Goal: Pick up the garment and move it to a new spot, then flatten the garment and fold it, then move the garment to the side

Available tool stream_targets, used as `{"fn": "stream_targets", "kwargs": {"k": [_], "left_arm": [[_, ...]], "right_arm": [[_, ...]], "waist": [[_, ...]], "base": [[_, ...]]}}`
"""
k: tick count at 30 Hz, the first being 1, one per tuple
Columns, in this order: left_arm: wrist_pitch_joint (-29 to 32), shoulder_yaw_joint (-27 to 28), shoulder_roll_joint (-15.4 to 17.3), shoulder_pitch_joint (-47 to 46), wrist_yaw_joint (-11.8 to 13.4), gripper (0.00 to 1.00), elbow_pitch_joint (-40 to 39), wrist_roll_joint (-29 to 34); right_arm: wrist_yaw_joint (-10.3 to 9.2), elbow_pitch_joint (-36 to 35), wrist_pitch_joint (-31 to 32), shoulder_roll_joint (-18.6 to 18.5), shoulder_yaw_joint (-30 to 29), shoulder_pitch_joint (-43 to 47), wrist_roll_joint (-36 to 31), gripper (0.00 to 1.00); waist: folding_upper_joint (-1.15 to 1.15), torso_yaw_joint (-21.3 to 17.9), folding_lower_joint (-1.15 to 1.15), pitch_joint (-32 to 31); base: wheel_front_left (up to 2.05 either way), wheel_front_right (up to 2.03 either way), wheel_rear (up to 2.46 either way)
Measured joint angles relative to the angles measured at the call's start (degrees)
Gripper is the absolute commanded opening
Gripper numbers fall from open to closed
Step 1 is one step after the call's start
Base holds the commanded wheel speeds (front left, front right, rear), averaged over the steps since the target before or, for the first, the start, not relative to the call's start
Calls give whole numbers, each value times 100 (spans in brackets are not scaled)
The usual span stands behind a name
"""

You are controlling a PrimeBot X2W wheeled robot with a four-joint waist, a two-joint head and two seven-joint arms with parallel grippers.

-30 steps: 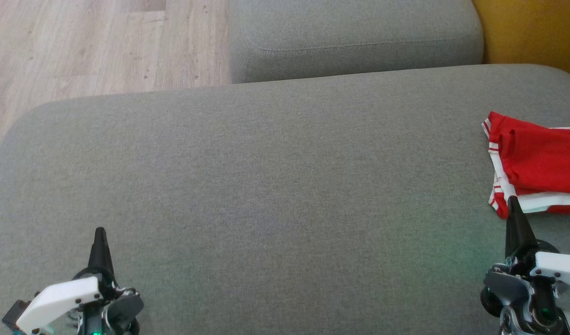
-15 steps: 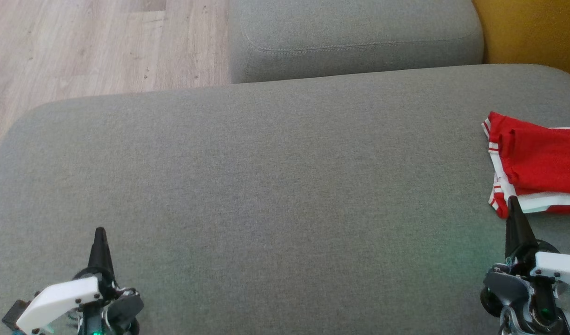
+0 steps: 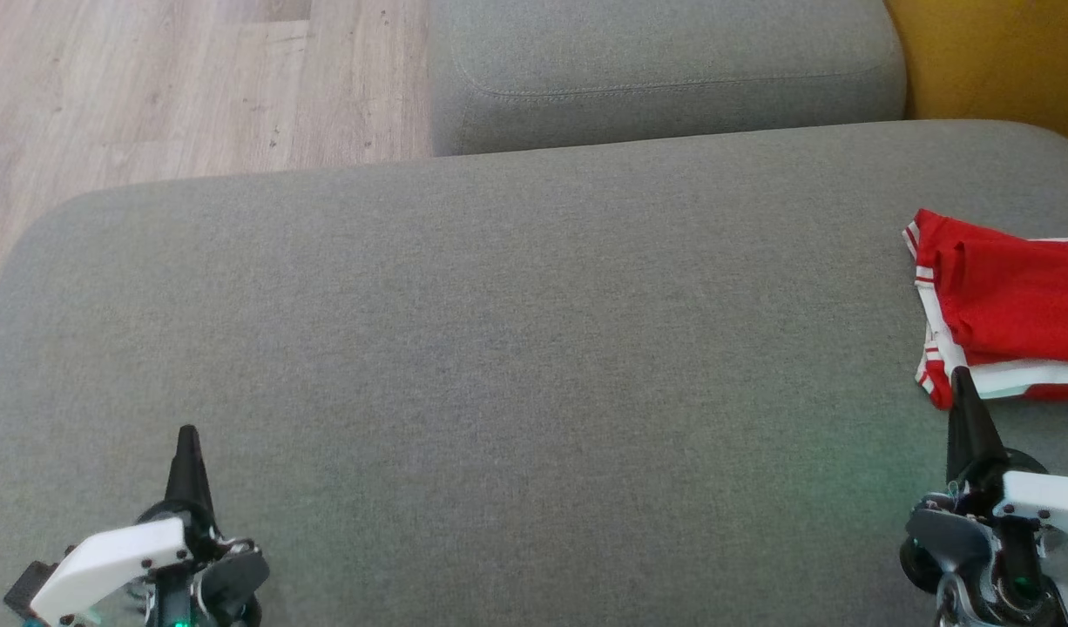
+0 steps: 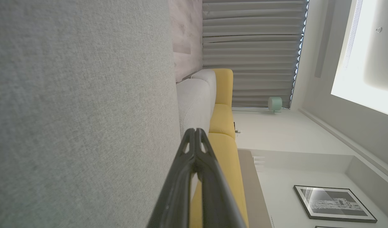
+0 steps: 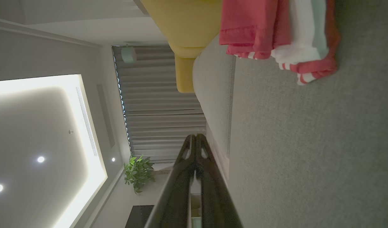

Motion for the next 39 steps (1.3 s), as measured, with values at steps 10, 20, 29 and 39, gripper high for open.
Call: {"fn": "stream_targets", "kwargs": {"k": [10, 20, 29, 39], "left_arm": [[0, 0, 0, 0, 0, 0, 0, 0], [0, 0, 0, 0, 0, 0, 0, 0], [0, 0, 0, 0, 0, 0, 0, 0], [0, 0, 0, 0, 0, 0, 0, 0]], "right_arm": [[0, 0, 0, 0, 0, 0, 0, 0], [0, 0, 0, 0, 0, 0, 0, 0], [0, 0, 0, 0, 0, 0, 0, 0], [0, 0, 0, 0, 0, 0, 0, 0]], "waist": [[0, 0, 0, 0], [0, 0, 0, 0], [0, 0, 0, 0], [0, 0, 0, 0]], "base": [[0, 0, 0], [0, 0, 0], [0, 0, 0], [0, 0, 0]]}}
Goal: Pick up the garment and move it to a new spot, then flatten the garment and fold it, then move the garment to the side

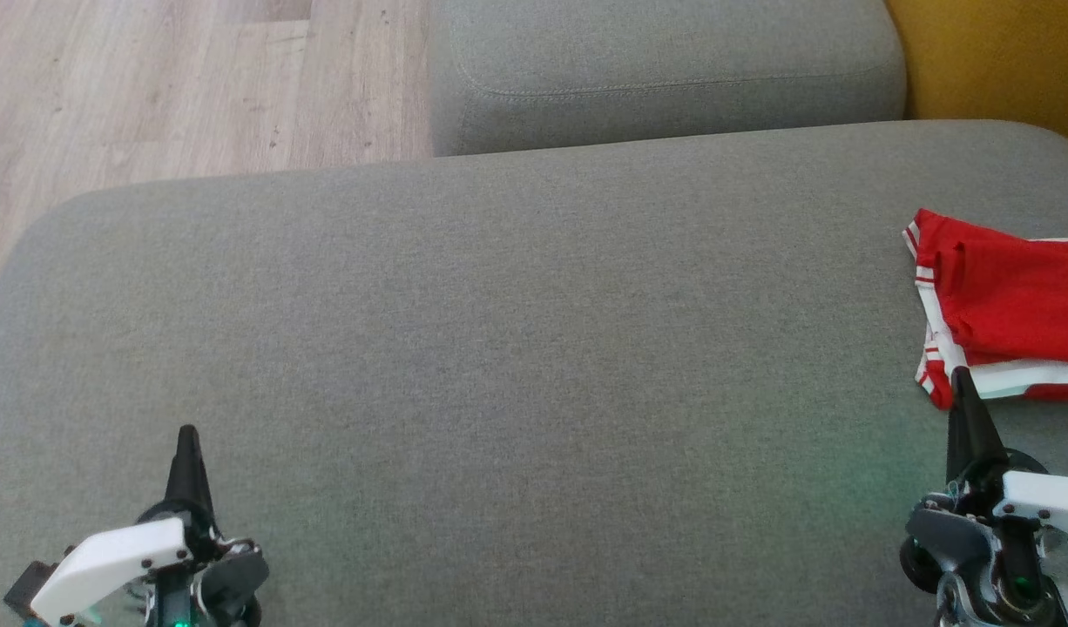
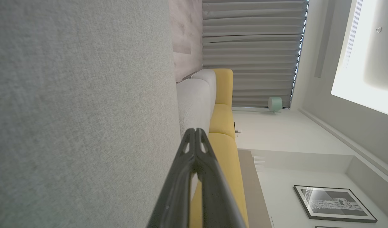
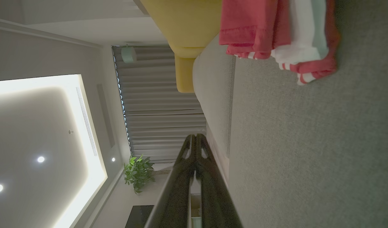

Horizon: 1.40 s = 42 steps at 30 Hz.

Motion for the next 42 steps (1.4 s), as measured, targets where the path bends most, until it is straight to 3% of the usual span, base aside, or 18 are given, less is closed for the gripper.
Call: {"fn": "stream_targets", "kwargs": {"k": [42], "left_arm": [[0, 0, 0, 0, 0, 0, 0, 0]], "right_arm": [[0, 0, 0, 0, 0, 0, 0, 0]], "waist": [[0, 0, 0, 0]], "base": [[0, 0, 0]]}}
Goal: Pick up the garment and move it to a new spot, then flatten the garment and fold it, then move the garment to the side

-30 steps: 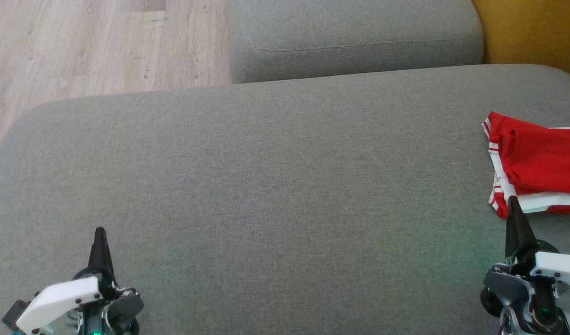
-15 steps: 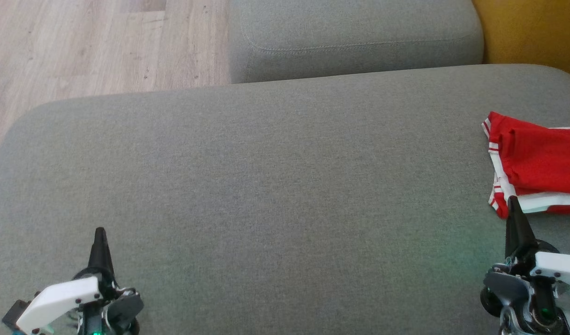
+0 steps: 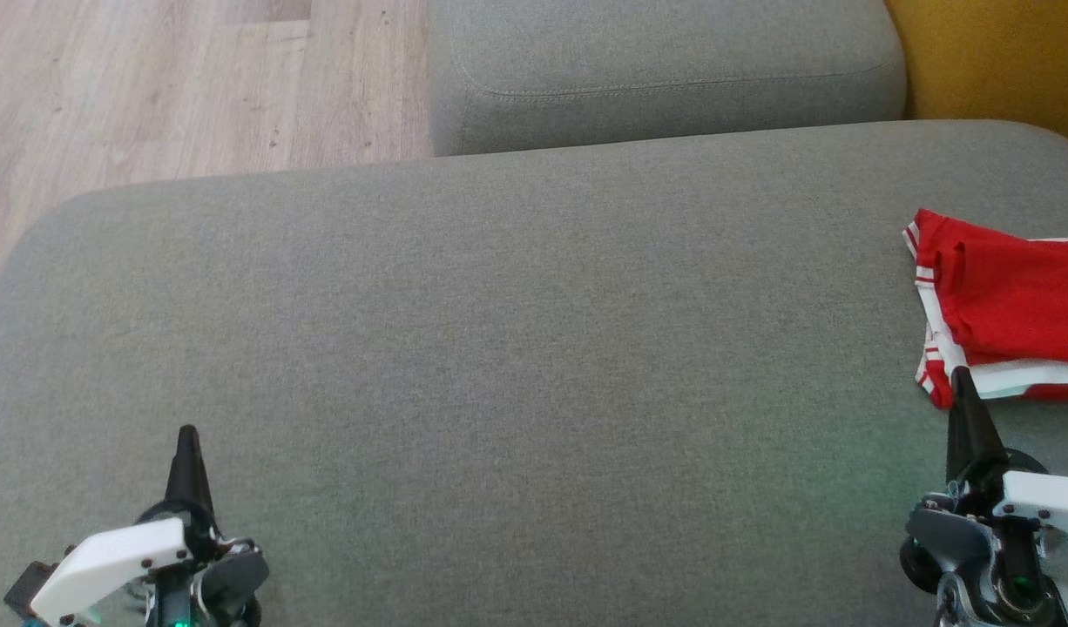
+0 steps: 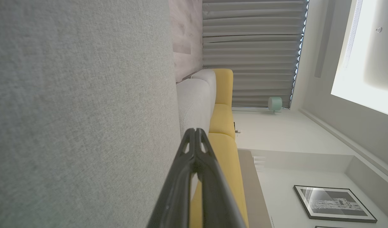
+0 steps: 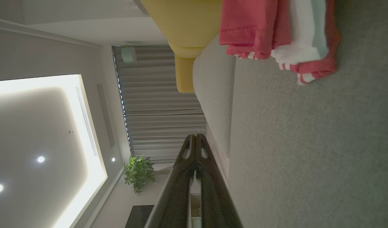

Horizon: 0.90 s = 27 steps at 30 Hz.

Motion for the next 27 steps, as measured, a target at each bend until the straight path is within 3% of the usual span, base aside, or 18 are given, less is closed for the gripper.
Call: {"fn": "stream_targets", "kwargs": {"k": [27], "left_arm": [[0, 0, 0, 0, 0, 0, 0, 0]], "right_arm": [[0, 0, 0, 0, 0, 0, 0, 0]], "waist": [[0, 0, 0, 0]], "base": [[0, 0, 0]]}}
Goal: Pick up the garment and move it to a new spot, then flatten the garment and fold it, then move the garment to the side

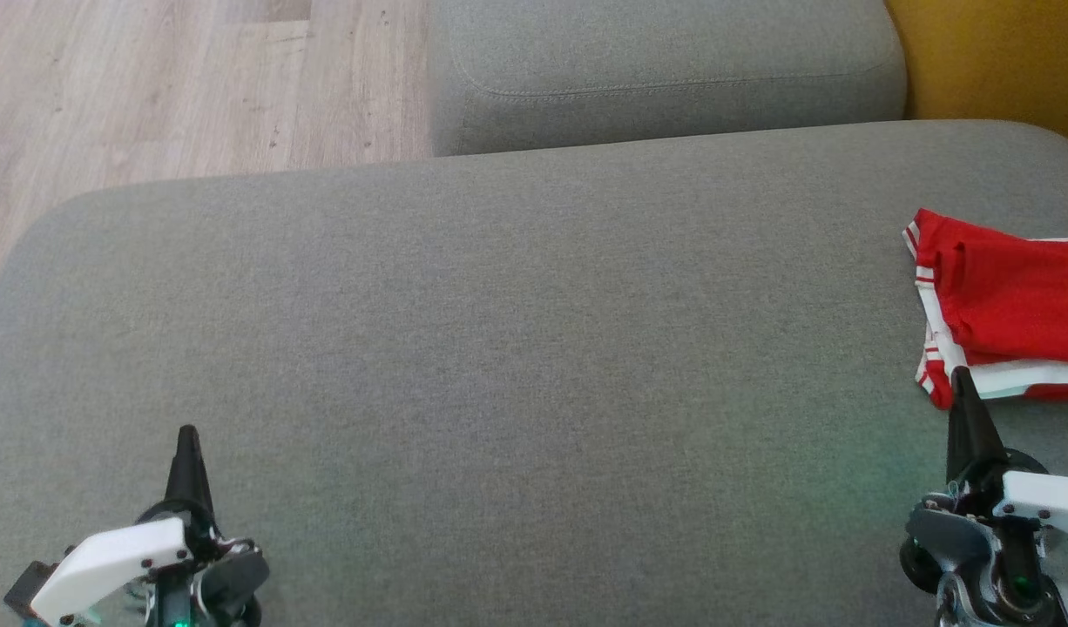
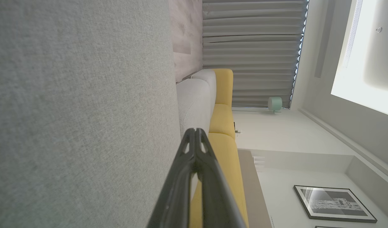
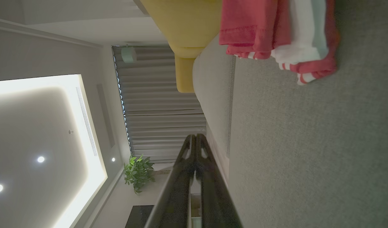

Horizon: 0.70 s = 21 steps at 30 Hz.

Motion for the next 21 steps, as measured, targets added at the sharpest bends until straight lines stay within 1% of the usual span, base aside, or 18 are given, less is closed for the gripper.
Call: {"fn": "stream_targets", "kwargs": {"k": [21], "left_arm": [[0, 0, 0, 0, 0, 0, 0, 0]], "right_arm": [[0, 0, 0, 0, 0, 0, 0, 0]], "waist": [[0, 0, 0, 0]], "base": [[0, 0, 0]]}}
